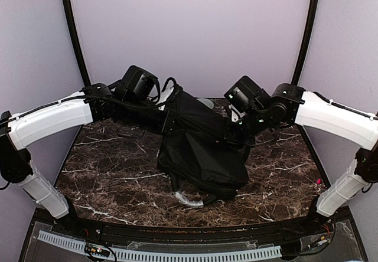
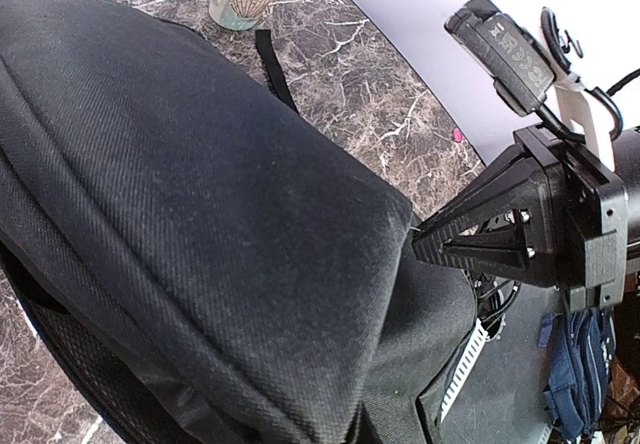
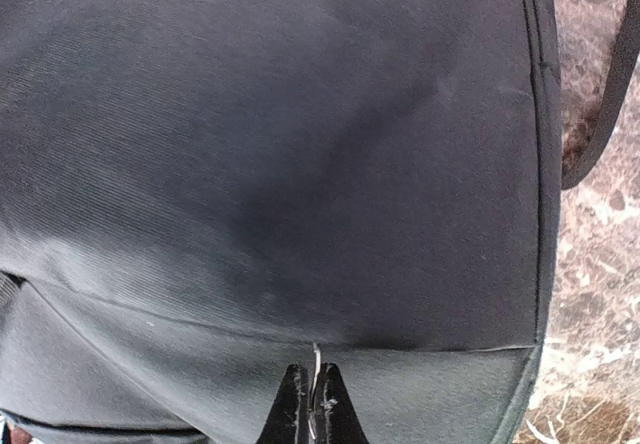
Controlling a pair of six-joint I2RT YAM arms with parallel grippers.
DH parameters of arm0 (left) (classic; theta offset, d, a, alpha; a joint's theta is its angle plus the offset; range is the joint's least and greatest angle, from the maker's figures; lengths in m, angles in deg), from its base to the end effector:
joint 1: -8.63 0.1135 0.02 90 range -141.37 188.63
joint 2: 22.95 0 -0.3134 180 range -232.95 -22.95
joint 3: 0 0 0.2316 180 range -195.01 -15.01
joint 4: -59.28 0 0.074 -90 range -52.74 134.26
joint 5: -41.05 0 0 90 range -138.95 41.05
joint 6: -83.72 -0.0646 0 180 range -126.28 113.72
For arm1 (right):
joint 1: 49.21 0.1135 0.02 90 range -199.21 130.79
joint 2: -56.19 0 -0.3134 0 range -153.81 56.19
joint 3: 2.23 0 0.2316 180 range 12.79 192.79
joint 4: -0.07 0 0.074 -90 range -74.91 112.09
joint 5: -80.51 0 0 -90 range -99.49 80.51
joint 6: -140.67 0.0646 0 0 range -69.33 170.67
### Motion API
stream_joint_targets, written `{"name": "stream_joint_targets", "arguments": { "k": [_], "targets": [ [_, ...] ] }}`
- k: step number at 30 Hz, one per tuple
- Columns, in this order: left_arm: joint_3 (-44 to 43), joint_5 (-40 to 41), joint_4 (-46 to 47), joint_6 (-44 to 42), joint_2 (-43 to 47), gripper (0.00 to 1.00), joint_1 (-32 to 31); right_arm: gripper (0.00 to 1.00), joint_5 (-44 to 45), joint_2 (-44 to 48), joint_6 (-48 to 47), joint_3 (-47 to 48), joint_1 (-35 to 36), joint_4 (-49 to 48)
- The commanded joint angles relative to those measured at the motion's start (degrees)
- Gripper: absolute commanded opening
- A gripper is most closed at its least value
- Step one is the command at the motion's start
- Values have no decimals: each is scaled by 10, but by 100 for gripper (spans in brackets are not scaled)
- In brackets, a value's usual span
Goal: Pack the student bag
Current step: Zip the upper front pocket of the student bag.
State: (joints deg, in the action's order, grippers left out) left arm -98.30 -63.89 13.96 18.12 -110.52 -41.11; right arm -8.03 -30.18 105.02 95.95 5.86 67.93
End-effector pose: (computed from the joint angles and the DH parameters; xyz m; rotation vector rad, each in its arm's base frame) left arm 0.2113 -0.2752 0.3923 0.6682 2.2400 -0.9822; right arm 0.1756 0.2485 0.3587 -0.0065 2.7045 0.6539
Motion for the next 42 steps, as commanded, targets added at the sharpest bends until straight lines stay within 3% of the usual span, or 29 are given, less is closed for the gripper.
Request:
{"name": "stream_joint_targets", "arguments": {
  "k": [1, 33, 42],
  "targets": [
    [-10, 24, 76, -23, 75, 0, 5, 0, -12, 33, 29, -49, -6, 30],
    [-1, 53, 65, -13, 88, 0, 6, 0, -52, 130, 29, -219, -72, 23],
    [27, 58, 62, 2, 101, 0, 6, 0, -65, 128, -3, -206, -74, 22]
  ]
}}
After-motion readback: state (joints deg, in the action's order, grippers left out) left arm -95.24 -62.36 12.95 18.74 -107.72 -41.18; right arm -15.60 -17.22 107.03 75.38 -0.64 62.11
